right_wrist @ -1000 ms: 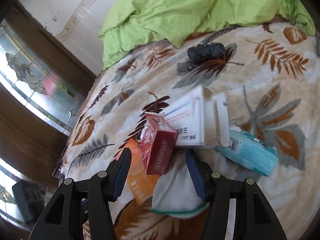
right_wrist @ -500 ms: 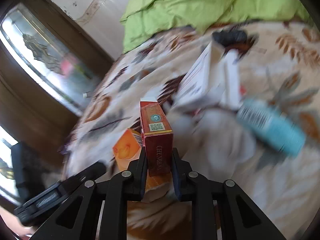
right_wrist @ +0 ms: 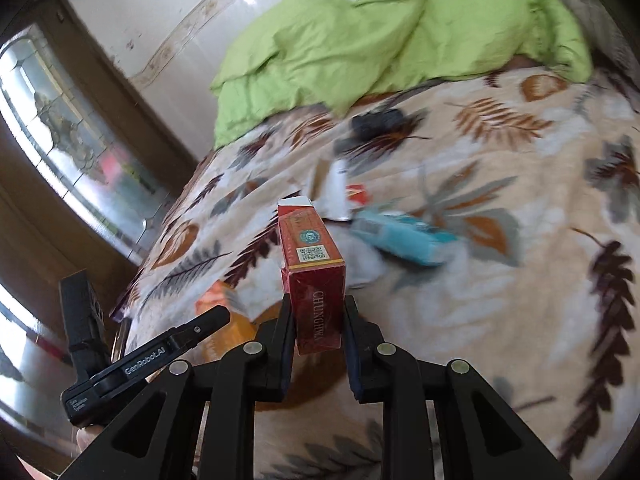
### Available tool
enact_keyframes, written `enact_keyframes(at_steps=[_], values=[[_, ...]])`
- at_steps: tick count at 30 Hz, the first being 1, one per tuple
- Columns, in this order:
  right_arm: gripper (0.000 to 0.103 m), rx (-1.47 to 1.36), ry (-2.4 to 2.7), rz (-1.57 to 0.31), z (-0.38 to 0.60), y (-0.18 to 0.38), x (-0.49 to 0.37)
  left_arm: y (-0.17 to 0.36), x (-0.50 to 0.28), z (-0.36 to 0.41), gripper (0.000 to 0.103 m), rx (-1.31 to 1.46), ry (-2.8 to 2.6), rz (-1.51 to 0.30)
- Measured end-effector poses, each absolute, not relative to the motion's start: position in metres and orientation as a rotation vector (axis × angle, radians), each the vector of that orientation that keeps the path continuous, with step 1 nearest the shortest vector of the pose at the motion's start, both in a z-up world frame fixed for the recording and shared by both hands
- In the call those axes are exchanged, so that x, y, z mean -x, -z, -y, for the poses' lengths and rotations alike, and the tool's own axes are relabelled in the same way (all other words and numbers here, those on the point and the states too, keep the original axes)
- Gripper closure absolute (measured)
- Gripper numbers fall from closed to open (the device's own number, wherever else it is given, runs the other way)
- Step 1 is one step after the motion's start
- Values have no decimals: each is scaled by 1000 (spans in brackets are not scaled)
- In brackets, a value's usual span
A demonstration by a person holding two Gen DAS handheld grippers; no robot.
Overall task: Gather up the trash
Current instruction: 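Grasp the red cigarette box with the right tool and lift it, then grasp the orange ointment box with the left tool and lift it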
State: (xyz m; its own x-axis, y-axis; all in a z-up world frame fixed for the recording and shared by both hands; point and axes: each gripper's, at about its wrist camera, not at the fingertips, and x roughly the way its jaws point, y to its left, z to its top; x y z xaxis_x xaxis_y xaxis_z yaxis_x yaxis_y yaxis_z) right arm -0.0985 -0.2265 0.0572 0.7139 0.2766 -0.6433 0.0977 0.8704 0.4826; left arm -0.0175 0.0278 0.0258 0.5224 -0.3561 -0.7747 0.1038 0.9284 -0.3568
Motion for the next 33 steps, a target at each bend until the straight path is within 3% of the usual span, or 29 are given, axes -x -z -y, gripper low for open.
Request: enact_keyframes(at_steps=[5, 7, 10, 14, 17, 23, 28, 33], values=[[80, -513, -25, -856, 239, -36, 106, -22, 5, -10, 31, 195, 208, -977], [80, -497, -50, -893, 237, -29, 103, -21, 5, -4, 40, 140, 177, -970], [79, -451, -62, -901, 233, -28, 101, -21, 5, -4, 44, 116, 170, -966], [63, -410, -56, -871, 233, -35, 103, -21, 7, -12, 51, 117, 191, -965], [61, -412, -81, -861, 233, -37, 104, -22, 9, -15, 53, 115, 208, -965], [61, -384, -93, -866, 232, -37, 98, -23, 12, -17, 55, 116, 237, -969], [79, -403, -112, -931, 229, -23, 88, -25, 16, -16, 56, 123, 260, -966], [80, -331, -63, -860, 226, -37, 93, -32, 23, -13, 56, 145, 315, -934]])
